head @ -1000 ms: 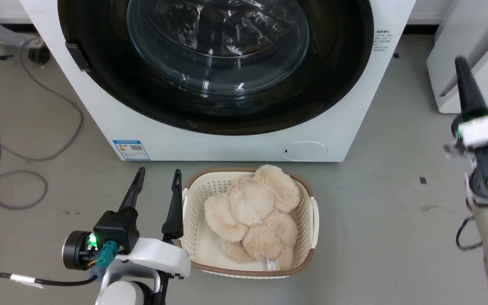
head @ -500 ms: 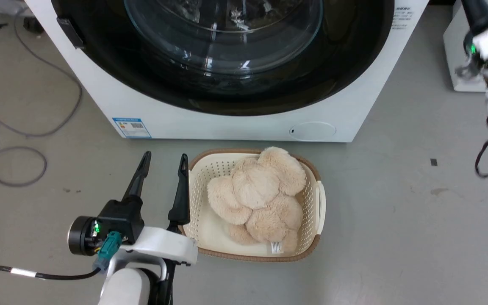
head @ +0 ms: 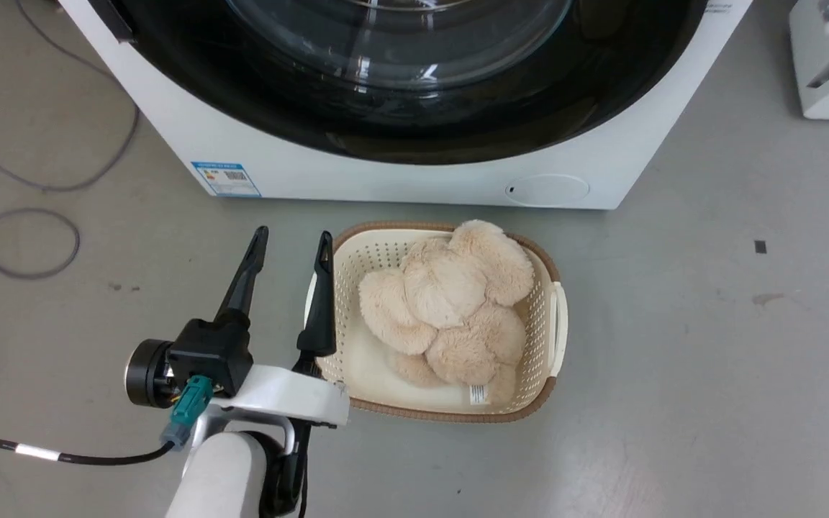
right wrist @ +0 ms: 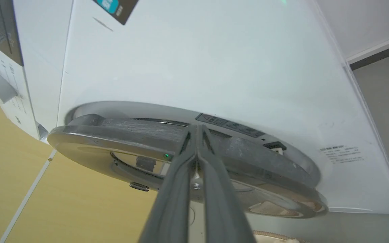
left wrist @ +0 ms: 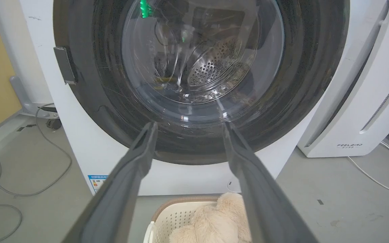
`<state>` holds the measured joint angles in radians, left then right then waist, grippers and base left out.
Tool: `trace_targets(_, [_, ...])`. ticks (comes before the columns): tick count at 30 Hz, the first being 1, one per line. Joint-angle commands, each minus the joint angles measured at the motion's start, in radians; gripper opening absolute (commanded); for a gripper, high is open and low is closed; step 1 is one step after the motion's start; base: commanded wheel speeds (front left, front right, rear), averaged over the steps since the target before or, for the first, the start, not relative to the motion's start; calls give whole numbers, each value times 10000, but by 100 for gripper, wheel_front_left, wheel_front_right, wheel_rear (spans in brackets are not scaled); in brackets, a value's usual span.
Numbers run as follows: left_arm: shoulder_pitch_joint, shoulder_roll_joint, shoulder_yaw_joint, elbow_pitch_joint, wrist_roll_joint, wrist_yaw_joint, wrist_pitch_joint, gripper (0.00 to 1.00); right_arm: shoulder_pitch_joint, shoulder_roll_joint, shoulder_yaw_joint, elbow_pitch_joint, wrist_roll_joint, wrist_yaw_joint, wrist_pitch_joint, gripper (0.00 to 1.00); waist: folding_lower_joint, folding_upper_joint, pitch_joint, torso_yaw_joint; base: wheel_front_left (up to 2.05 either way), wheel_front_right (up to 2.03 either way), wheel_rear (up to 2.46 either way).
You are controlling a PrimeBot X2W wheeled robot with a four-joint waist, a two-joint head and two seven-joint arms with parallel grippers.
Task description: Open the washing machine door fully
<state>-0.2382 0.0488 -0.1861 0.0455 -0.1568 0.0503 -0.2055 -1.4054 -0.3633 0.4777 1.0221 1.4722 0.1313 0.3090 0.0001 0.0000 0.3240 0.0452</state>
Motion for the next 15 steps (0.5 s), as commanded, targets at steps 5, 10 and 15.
trace_targets(5, [-326,13,-148,-20,-159,98,-229,100,-1227,-80,699,839,734,-4,824,0,-1,0,293,56,0,0,0])
trace_targets(10, [-485,13,-261,8,-264,143,-334,100,-1933,-30,1277,1412,1176,-5,1390,0,-1,0,539,77,0,0,0])
trace_targets(15, [-694,14,-406,27,-383,192,-438,100,-2530,64,1827,1881,1629,-5,1896,0,-1,0,799,119,0,0,0])
